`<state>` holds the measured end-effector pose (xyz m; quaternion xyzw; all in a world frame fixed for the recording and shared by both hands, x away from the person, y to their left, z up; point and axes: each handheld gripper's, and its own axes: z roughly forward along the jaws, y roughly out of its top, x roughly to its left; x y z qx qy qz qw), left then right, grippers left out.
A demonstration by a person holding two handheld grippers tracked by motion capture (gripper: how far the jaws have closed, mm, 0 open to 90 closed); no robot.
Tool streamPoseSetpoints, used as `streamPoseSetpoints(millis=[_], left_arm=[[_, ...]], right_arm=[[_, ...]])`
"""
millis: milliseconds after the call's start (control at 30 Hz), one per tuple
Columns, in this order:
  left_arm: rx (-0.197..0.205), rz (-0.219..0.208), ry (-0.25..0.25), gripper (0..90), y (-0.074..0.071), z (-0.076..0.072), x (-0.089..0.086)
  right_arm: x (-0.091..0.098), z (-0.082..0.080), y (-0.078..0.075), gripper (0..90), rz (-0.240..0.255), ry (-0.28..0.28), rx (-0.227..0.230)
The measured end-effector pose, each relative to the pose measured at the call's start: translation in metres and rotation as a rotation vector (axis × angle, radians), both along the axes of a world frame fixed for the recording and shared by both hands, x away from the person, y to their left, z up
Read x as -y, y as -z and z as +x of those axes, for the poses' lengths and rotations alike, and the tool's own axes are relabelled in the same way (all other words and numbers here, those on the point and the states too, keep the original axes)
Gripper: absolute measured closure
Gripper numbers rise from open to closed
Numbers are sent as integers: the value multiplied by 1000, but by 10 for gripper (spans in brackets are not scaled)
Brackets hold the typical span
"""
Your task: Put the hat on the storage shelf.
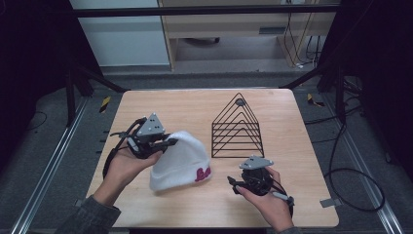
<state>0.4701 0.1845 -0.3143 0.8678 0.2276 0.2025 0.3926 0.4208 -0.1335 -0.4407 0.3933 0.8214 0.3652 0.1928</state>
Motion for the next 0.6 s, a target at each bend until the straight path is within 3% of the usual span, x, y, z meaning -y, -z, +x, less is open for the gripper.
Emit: streamPoseSetpoints(millis=[400,600], left_arm=[[42,-4,-7,818,-21,2,-6],[56,-3,9,817,-37,6,-1]], right_arm=[[-1,1,-2,313,10,7,2],[-2,4,-10,318,31,18,35]])
